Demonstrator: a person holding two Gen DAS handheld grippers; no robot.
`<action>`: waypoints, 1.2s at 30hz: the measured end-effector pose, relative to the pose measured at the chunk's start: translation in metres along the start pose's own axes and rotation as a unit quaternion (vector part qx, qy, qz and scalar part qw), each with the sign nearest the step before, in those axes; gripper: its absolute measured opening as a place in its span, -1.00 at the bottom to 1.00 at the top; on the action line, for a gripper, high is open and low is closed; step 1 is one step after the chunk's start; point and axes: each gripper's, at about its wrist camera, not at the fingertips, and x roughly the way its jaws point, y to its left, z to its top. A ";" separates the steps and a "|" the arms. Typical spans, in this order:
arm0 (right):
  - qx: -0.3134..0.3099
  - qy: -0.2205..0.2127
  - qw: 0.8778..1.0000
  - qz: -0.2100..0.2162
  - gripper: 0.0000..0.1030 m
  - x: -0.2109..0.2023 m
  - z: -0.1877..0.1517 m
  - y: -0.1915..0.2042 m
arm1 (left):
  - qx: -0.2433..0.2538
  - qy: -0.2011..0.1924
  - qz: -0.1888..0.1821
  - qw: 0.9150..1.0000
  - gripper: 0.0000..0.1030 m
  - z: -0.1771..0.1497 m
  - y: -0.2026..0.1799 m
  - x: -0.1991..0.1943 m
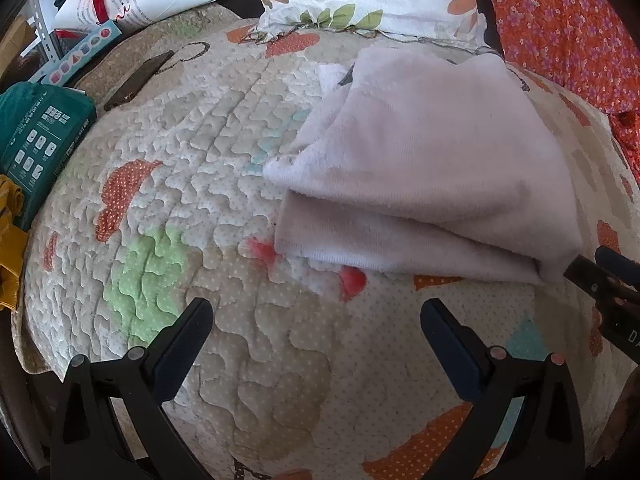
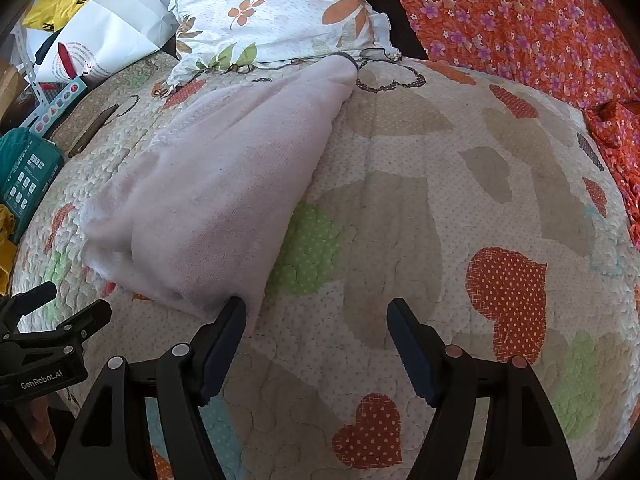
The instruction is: Fold small clothes
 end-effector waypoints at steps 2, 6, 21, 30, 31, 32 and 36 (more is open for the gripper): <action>-0.001 -0.001 1.000 -0.001 0.51 0.000 0.000 -0.001 | 0.001 0.001 -0.002 1.000 1.00 0.000 -0.001 0.000; -0.002 -0.001 1.000 -0.004 0.52 0.000 -0.001 0.001 | 0.007 -0.004 -0.009 1.000 1.00 -0.001 -0.003 -0.002; -0.009 -0.005 1.000 -0.011 0.53 -0.001 -0.001 0.004 | 0.006 0.006 -0.030 0.999 1.00 -0.002 -0.005 -0.001; -0.015 -0.010 1.000 -0.017 0.53 -0.002 -0.002 0.005 | 0.005 0.015 -0.038 0.999 1.00 -0.002 -0.005 0.003; -0.016 -0.010 1.000 -0.018 0.53 -0.002 -0.002 0.006 | 0.003 0.017 -0.040 0.999 1.00 -0.002 -0.005 0.004; -0.017 -0.011 1.000 -0.019 0.54 -0.002 -0.002 0.006 | 0.002 0.019 -0.041 0.999 1.00 -0.002 -0.004 0.004; -0.022 -0.015 0.999 -0.024 0.53 -0.003 -0.002 0.008 | 0.004 0.018 -0.039 0.999 1.00 -0.003 -0.004 0.005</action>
